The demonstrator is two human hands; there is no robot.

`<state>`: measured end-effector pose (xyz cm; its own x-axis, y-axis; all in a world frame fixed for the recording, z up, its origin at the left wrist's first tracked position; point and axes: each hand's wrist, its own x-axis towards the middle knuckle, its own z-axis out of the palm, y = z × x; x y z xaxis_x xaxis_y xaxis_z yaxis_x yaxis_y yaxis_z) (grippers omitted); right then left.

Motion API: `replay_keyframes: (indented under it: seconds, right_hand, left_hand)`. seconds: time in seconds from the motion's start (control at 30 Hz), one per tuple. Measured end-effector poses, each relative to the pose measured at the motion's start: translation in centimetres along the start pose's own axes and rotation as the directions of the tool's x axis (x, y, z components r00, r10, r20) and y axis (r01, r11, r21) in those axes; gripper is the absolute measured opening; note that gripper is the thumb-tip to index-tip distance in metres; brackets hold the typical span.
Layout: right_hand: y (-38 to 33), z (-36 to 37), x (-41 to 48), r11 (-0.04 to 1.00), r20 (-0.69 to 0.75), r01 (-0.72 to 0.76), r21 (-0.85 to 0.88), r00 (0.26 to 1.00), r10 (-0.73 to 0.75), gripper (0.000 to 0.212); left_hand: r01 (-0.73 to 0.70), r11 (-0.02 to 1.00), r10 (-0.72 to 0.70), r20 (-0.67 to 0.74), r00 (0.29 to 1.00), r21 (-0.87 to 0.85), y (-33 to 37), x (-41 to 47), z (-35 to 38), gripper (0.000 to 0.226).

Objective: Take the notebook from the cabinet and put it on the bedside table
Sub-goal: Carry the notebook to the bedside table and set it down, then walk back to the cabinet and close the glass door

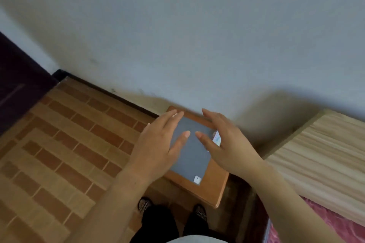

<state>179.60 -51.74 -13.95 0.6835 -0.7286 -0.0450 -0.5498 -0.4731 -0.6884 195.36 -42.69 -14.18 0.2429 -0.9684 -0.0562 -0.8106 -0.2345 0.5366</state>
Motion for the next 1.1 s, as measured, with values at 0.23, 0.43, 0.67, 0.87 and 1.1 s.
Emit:
replay_keyframes:
  seconds: [0.23, 0.43, 0.67, 0.87, 1.1]
  right_hand:
    - [-8.3, 6.6, 3.9, 0.963, 0.237, 0.27, -0.022, 0.937, -0.257, 0.059]
    - [-18.6, 14.7, 4.9, 0.897, 0.403, 0.441, 0.038, 0.815, -0.417, 0.059]
    - [-31.4, 26.5, 2.9, 0.807, 0.549, 0.581, 0.106, 0.642, -0.535, 0.062]
    - [-40.9, 34.6, 1.2, 0.729, 0.63, 0.665, 0.164, 0.498, -0.596, 0.062]
    - [-49.2, 43.6, 1.3, 0.631, 0.719, 0.723, 0.282, 0.276, -0.638, 0.061]
  left_hand:
    - [0.291, 0.955, -0.296, -0.209, 0.932, -0.057, -6.6, -7.4, -5.3, 0.056]
    - [0.445, 0.881, -0.473, -0.355, 0.806, -0.163, -14.1, -15.8, -10.3, 0.055]
    - [0.623, 0.76, -0.631, -0.44, 0.639, -0.186, -23.3, -28.0, -16.4, 0.058]
    - [0.714, 0.651, -0.704, -0.557, 0.44, -0.259, -28.9, -37.6, -19.3, 0.056]
    - [0.738, 0.557, -0.763, -0.586, 0.272, -0.381, -35.5, -44.8, -21.5, 0.058]
